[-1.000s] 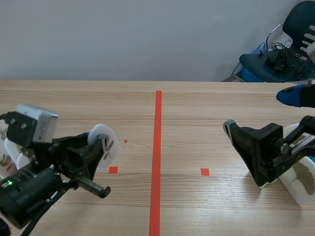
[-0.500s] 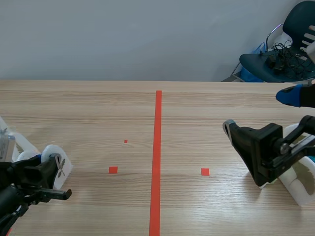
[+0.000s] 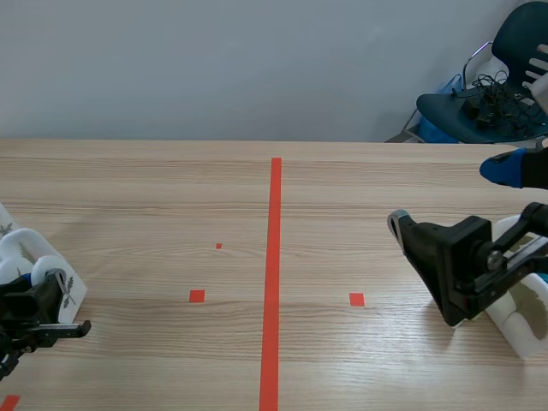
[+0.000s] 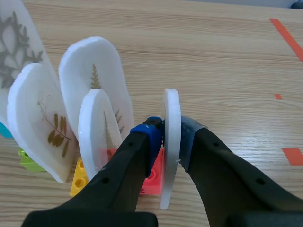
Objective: Do the leaf sorting experiment
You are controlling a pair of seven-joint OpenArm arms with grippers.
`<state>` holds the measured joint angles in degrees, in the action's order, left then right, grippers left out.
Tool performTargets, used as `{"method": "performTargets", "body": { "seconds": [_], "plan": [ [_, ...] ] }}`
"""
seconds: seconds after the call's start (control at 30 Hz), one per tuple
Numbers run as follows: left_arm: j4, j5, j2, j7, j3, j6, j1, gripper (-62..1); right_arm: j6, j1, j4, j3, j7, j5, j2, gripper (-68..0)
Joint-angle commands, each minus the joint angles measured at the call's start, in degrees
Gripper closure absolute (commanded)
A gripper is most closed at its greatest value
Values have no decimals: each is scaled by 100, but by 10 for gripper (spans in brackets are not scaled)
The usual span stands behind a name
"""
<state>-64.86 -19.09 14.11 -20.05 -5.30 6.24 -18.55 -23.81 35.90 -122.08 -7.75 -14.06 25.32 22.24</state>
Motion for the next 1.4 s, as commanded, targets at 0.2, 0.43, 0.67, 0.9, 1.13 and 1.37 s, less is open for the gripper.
{"method": "performTargets", "body": {
  "seconds": [0.2,0.43,0.67,0.9,1.13,1.37],
  "plan": [
    [-107,-2,7,-48,-61,37,-2,-91,17,-79,0,-35,63,42,-2,-679],
    [-107,-2,9,39,-61,37,-4,-141,17,-79,0,-35,61,42,-2,-679],
    [-188,0,90,-111,-76,37,-9,-258,17,-79,0,-35,59,42,-2,-679],
    [-1609,0,413,70,-323,57,-479,-290,20,-79,0,-35,61,42,-2,-679],
    [-3611,-4,680,695,-446,723,-1268,-534,22,-81,0,-46,136,52,-2,-679],
    [-4409,-702,688,1580,-424,2337,-1644,-623,20,-68,-2,-57,133,111,0,-679]
  ]
}}
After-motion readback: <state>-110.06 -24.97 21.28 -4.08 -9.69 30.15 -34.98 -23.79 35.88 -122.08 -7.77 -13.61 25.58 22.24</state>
